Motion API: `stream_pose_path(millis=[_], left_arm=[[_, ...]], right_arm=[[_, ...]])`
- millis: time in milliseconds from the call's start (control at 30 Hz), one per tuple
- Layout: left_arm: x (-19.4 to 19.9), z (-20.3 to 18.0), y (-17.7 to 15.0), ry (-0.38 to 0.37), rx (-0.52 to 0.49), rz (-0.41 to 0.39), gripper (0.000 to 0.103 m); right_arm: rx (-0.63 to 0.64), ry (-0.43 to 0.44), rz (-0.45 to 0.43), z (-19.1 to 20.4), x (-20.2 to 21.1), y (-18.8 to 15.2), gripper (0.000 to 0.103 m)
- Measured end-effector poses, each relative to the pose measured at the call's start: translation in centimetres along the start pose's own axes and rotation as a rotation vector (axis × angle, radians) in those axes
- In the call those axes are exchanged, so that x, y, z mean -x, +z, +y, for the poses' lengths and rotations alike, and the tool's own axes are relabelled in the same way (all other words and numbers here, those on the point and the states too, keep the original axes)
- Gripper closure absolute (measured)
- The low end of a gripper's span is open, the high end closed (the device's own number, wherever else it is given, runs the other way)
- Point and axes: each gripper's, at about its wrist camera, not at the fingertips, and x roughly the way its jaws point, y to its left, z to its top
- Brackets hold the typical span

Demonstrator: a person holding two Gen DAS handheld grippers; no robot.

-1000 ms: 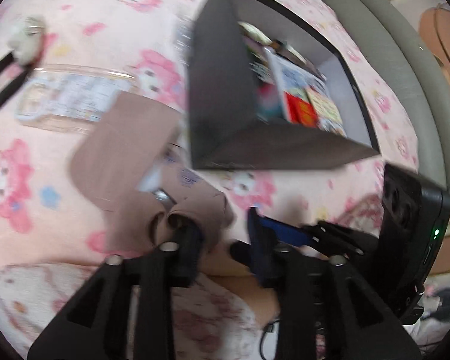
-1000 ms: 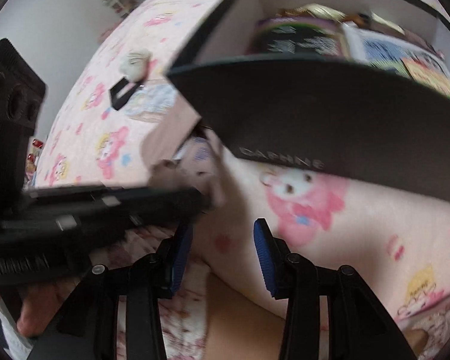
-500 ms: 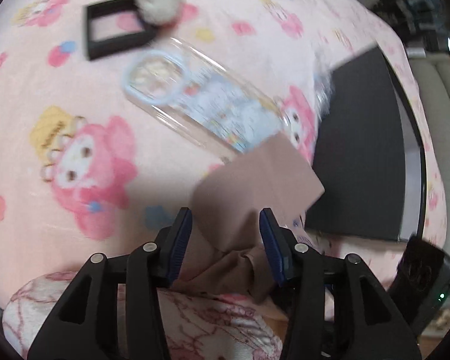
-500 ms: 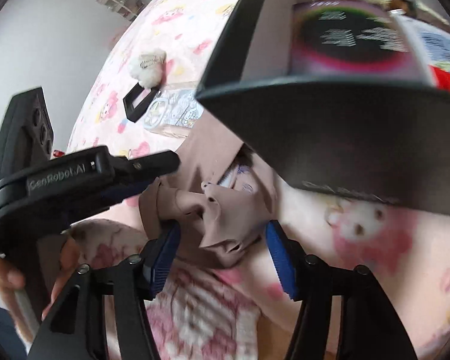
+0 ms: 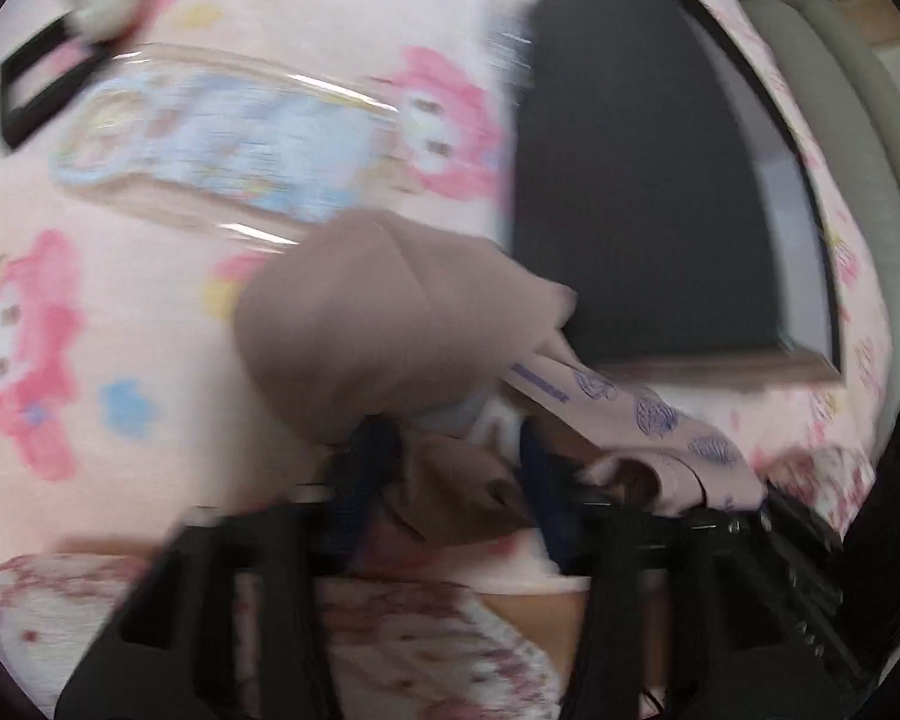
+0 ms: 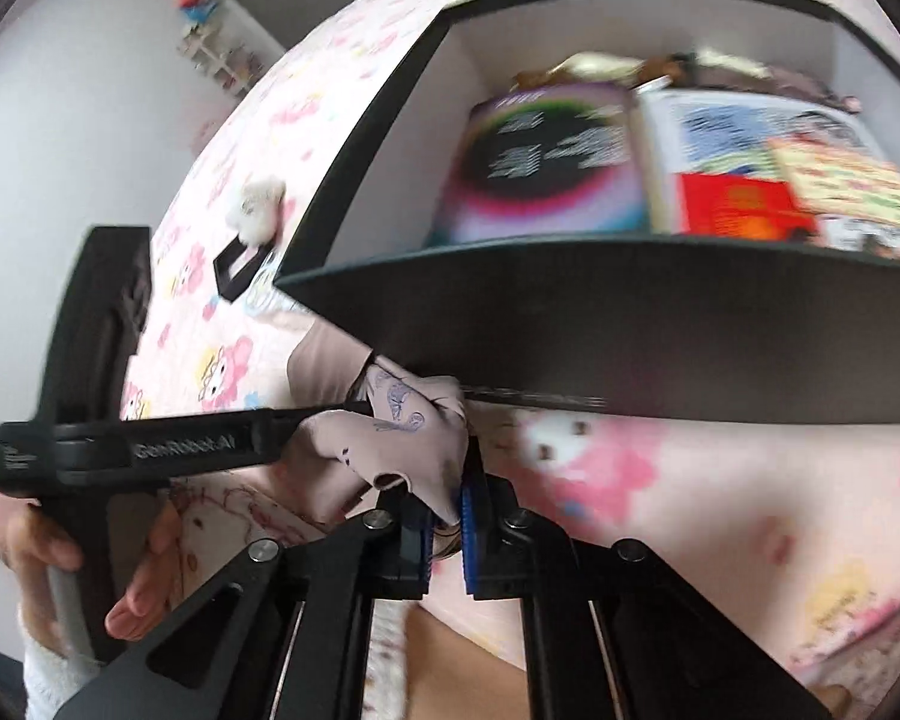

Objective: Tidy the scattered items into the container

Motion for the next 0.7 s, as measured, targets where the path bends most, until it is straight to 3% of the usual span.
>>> stream_pose_path(millis=[133, 233, 300, 367, 433, 500, 533, 633, 700], left_arm=[[1.2, -1.5, -1.2, -0.013, -0.062, -0.063, 0.094], [2.5, 0.2, -1.5, 0.026, 0.047, -0.11, 0.094], [3.3, 1.2, -1.7, 0.02, 0.108, -0.136, 0.083], [4.3, 1.4, -1.7, -0.045, 0.122, -0.166, 0.048], [4.8, 1.1, -1.2, -0.033, 0.113, -0.198, 0.033], [3.8, 0.8, 0.0, 0.054, 0.102, -0.17, 0.033], [2.9, 0.8, 0.5, 0.08, 0.101, -0.142, 0.033], [0.5, 1.3, 1.2, 0.079, 0.123, -0.053, 0.034], [0.2, 0.8, 1.0, 0.107, 0.102, -0.065, 0.037]], right_arm=[[-0.01, -0.048, -0.024, -1.6, 2.0, -0.1, 0.098], [0.001, -0.136, -0.007, -3.6, 3.4, 0.2, 0.098], [-0.006, -0.202, -0.008, -5.9, 4.3, -0.4, 0.097], [-0.031, -0.167, 0.021, -7.4, 4.7, -0.7, 0.095], [-0.055, -0.077, 0.037, -8.0, 5.9, -0.9, 0.088], [-0.051, -0.004, 0.059, -7.3, 5.1, -0.9, 0.059], [-0.037, 0.01, 0.064, -6.8, 4.6, -0.8, 0.053], [-0.001, 0.034, 0.088, -5.0, 2.0, -0.6, 0.05], [-0.004, 0.029, 0.112, -4.7, -0.2, -0.3, 0.05]])
